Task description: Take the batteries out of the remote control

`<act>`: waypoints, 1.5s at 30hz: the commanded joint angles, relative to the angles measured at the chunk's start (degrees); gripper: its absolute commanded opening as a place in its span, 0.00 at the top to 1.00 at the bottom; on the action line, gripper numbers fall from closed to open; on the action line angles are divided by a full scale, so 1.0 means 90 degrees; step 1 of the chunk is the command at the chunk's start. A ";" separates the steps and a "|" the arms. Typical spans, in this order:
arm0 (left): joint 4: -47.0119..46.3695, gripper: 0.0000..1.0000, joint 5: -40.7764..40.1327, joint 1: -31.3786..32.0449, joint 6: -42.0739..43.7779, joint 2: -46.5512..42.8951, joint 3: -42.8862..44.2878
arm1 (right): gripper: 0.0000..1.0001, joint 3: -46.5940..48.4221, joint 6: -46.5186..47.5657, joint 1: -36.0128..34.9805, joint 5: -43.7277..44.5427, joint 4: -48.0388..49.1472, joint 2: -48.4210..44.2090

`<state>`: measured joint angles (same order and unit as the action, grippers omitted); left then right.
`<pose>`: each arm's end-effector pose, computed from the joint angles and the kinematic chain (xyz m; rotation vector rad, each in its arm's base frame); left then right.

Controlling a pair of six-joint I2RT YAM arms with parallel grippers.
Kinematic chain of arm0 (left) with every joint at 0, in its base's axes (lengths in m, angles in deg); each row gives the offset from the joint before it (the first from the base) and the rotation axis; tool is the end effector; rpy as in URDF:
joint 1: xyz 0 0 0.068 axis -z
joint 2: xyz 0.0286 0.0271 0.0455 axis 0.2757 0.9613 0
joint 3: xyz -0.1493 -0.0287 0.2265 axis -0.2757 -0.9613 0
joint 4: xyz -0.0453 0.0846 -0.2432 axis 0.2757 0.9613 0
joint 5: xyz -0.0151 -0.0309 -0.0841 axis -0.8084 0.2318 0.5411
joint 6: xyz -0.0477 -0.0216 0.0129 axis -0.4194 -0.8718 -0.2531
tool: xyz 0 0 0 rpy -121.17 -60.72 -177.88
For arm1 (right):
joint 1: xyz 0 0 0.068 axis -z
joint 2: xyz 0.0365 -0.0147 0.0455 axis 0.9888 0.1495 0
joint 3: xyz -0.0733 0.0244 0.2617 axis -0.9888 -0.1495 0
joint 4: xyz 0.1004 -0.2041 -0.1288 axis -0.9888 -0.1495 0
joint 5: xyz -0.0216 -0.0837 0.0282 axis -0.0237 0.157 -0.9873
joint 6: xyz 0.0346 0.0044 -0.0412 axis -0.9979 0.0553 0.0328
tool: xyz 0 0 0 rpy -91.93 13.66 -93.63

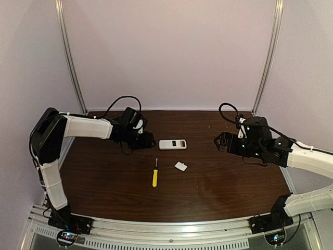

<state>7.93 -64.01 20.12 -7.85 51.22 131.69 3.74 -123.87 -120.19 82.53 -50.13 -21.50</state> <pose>0.3284 -0.2459 0.1709 0.0221 2.5830 -0.7168 0.1836 0.1439 0.2587 0.0426 2.2456 0.6778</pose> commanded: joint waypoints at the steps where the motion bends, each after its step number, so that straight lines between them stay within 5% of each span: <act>1: 0.0778 0.35 -0.0611 0.0455 0.0319 -0.0438 -0.0229 | 0.00 -0.0077 0.0170 0.0032 0.0166 0.0080 0.0046; 21: 0.1585 0.48 -0.0662 0.1446 -0.0333 0.0110 0.0200 | 0.00 0.0173 0.0402 0.0038 -0.0013 -0.0117 0.0284; 45: 0.1745 0.82 -0.1174 0.1529 -0.0489 0.0632 0.0468 | 0.00 0.0150 0.0381 0.0040 -0.0047 -0.0202 0.0240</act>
<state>23.23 -73.56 33.71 -11.72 55.37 134.82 4.18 -120.98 -120.15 82.25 -51.07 -18.82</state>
